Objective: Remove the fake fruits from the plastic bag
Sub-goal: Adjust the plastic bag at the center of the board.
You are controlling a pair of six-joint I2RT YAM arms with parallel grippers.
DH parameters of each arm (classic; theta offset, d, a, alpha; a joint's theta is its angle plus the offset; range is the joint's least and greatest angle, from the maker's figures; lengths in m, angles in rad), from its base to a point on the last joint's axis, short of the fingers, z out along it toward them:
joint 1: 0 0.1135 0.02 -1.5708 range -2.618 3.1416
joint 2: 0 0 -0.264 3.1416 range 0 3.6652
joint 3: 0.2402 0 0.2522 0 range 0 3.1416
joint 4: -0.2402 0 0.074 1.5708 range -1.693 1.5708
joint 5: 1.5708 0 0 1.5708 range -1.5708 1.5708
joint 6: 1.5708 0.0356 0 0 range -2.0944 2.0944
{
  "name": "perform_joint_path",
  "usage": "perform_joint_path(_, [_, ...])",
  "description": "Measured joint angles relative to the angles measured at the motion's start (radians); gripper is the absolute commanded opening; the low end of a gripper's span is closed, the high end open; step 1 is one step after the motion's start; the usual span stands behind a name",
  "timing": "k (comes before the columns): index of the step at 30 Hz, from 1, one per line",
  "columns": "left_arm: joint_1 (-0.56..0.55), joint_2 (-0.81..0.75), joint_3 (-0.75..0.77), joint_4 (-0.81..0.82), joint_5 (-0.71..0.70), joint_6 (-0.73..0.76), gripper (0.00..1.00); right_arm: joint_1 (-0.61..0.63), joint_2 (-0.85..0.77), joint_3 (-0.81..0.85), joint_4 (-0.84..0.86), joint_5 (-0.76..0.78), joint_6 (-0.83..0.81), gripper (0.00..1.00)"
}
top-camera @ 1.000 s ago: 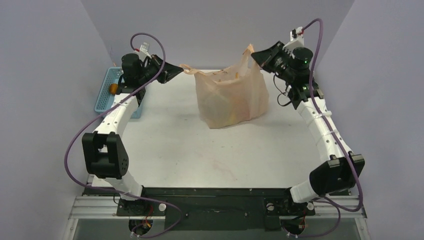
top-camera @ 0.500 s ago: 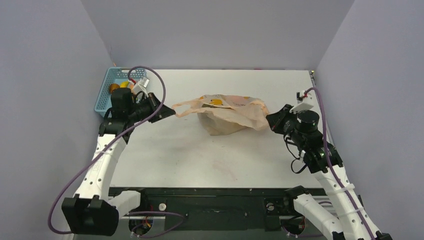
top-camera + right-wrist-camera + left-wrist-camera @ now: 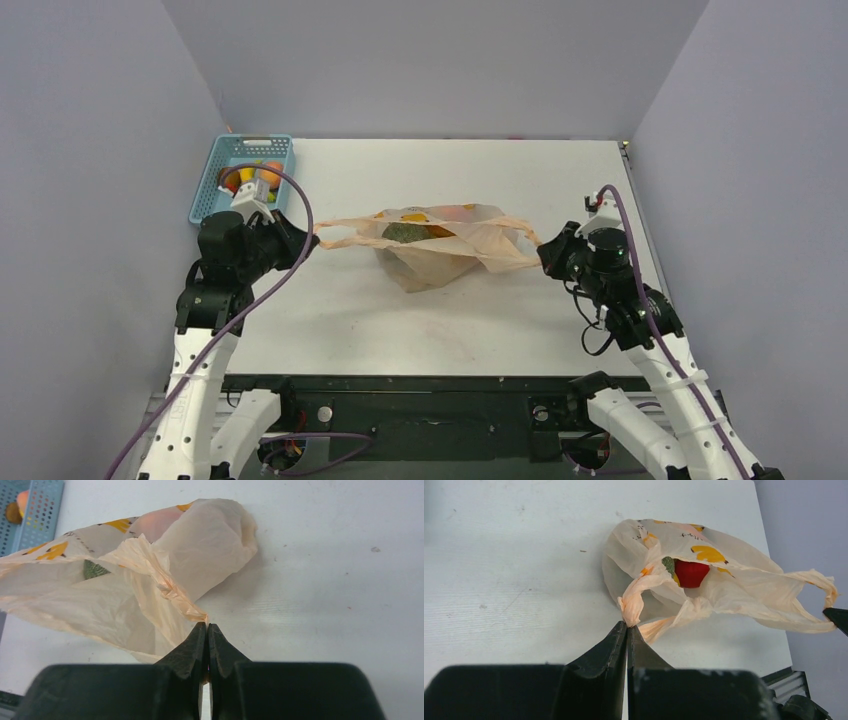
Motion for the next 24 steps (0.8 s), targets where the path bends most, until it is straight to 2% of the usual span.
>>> perform_joint_path(7, [0.0,-0.014,-0.004,-0.019,-0.027,0.012,0.0,0.001,-0.032,-0.002,-0.08,0.082,-0.016,0.0])
perform_joint_path(9, [0.0,-0.01,-0.006,-0.023,-0.008,0.013,0.0,0.003,-0.04,-0.01,-0.082,0.092,-0.016,0.06])
perform_joint_path(11, [0.0,-0.01,-0.013,-0.026,0.013,0.014,0.0,0.005,-0.037,-0.018,-0.087,0.093,-0.023,0.14])
perform_joint_path(12, [0.0,-0.01,-0.019,-0.026,0.026,0.014,0.0,0.005,-0.033,-0.018,-0.089,0.092,-0.029,0.24])
perform_joint_path(13, [0.0,-0.01,-0.024,-0.027,0.038,0.014,0.0,0.007,-0.025,-0.018,-0.089,0.088,-0.04,0.29])
perform_joint_path(14, [0.0,-0.01,-0.029,-0.031,0.052,0.013,0.0,0.012,-0.011,-0.016,-0.09,0.083,-0.05,0.4])
perform_joint_path(16, [0.0,-0.01,-0.037,-0.039,0.075,0.01,0.0,0.025,0.023,-0.006,-0.092,0.079,-0.072,0.52])
perform_joint_path(18, [0.0,-0.01,-0.041,-0.045,0.101,0.001,0.0,0.048,0.068,0.014,-0.092,0.069,-0.097,0.58])
perform_joint_path(24, [0.0,-0.034,-0.056,-0.071,0.132,-0.011,0.0,0.09,0.163,0.134,-0.087,0.032,-0.17,0.68])
